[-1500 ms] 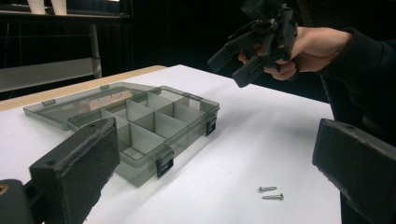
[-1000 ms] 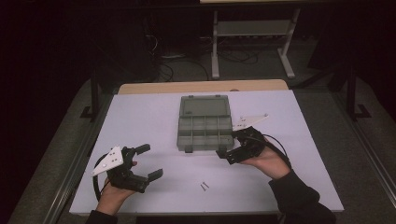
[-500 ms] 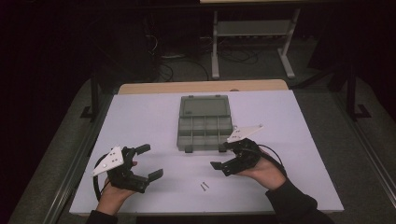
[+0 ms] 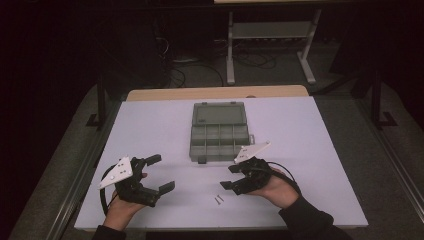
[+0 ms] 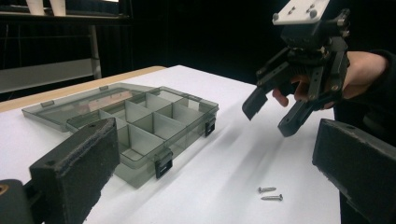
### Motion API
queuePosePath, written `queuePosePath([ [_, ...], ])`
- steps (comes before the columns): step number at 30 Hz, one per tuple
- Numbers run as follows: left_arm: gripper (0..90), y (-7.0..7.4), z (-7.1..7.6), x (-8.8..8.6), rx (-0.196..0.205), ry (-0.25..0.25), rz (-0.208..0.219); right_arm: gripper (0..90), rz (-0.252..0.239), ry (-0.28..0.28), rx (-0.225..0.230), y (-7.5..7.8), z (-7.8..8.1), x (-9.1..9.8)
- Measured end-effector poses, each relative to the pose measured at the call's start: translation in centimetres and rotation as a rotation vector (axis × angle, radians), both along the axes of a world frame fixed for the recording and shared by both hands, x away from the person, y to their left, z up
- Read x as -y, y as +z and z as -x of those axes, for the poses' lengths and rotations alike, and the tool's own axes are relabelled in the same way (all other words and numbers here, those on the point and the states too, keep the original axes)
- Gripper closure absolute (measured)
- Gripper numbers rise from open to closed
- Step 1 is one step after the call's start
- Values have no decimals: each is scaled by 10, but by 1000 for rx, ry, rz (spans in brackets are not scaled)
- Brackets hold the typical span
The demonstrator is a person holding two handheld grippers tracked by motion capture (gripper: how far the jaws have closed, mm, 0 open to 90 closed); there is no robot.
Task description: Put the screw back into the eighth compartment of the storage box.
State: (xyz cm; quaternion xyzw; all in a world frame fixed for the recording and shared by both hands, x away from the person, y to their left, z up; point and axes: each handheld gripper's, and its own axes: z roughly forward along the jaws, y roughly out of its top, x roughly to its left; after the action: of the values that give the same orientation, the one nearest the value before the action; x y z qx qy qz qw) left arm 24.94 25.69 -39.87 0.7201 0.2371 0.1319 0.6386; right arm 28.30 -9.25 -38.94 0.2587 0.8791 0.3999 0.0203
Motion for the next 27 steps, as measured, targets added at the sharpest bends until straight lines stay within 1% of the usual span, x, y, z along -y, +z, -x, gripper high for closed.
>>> queuePosePath([
  [4, 1, 0, 0, 0, -2, 1, 0, 510, 18, 12, -11, -3, 2, -3],
  [5, 1, 0, 0, 0, -2, 1, 0, 510, 18, 12, -11, -3, 2, -3],
  [7, 1, 0, 0, 0, -2, 0, -2, 555, 19, 17, -9, -4, 2, -4],
  [8, 1, 0, 0, 0, -1, 0, -1, 595, 26, 19, -13, -6, 2, -5],
  [12, 1, 0, 0, 0, 0, -1, -1, 630, 43, 30, -16, -9, 2, -6],
  [13, 1, 0, 0, 0, -2, -1, -1, 637, 39, 27, -27, -9, 3, -7],
  [17, 1, 0, 0, 0, 1, 1, -2, 660, 58, 42, -17, -12, 2, -9],
  [18, 1, 0, 0, 0, 0, 2, -1, 667, 47, 39, -33, -12, 3, -11],
  [21, 1, 0, 0, 0, -1, 0, -2, 684, 57, 44, -38, -14, 3, -13],
  [24, 1, 0, 0, 0, -2, 0, -2, 696, 82, 54, -23, -16, 2, -13],
  [26, 1, 0, 0, 0, -3, 1, -4, 698, 80, 51, -36, -17, 3, -14],
  [27, 1, 0, 0, 0, -3, 2, -7, 700, 90, 50, -25, -18, 3, -15],
])
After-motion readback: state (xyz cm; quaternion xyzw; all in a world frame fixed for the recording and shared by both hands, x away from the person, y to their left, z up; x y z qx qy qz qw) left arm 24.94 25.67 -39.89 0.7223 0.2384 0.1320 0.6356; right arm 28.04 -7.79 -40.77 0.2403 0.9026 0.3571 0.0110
